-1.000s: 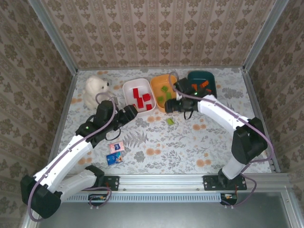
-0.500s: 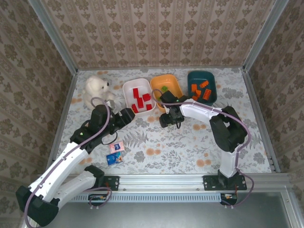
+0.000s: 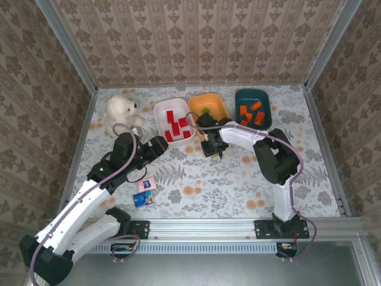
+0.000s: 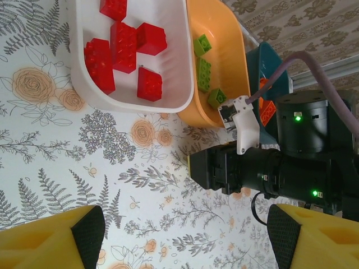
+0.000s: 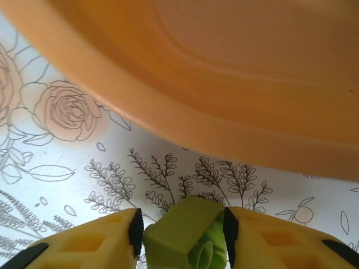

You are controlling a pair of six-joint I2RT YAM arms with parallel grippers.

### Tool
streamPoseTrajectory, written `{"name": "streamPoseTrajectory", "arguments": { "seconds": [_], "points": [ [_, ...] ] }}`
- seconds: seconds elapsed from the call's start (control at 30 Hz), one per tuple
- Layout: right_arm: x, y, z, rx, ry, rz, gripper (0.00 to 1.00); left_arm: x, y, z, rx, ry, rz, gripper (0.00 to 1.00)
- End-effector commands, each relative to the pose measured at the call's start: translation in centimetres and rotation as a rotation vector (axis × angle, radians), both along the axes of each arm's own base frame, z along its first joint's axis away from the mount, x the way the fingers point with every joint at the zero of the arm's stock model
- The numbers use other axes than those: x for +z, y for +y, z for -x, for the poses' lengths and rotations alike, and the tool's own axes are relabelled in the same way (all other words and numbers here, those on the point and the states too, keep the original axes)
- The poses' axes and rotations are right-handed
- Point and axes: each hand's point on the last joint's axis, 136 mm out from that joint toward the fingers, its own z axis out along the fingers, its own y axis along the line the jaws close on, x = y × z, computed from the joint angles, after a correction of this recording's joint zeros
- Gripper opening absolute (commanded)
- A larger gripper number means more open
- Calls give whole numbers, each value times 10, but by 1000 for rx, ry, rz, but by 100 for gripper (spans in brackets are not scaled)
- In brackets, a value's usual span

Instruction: Sort the legos into containers by color

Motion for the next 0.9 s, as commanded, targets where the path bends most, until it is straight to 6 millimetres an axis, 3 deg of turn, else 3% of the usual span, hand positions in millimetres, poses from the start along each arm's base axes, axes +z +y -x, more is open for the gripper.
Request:
{"name": "streamPoseTrajectory", "arguments": {
  "seconds": [0.0, 0.1, 0.27, 0.37, 0.47, 0.53, 0.63, 0.7, 0.87],
  "points": [
    [0, -2, 3, 16, 9, 41, 39, -1, -2, -2, 7, 2, 2, 79],
    [4, -3, 6, 16, 3, 43, 32, -3, -3, -2, 0, 4, -2, 79],
    [26, -6, 8, 8, -33, 21, 25, -3, -6, -2, -11, 4, -1, 79],
    [55, -9, 10, -8, -71, -8, 23, -1, -10, -3, -23, 1, -3, 79],
    [98, -16, 4, -52, -145, -66, 22, 5, -20, -6, -51, -13, -6, 79],
    [127, -24, -9, -111, -193, -123, 23, 10, -30, -11, -79, -22, -12, 79],
    [152, -30, -37, -190, -239, -202, 23, 15, -43, -22, -105, -29, -15, 79],
    [156, -30, -58, -237, -237, -251, 22, 17, -49, -32, -110, -37, -12, 79],
    [141, -28, -115, -355, -225, -329, 21, 17, -49, -61, -71, -31, 40, 79]
  ]
}}
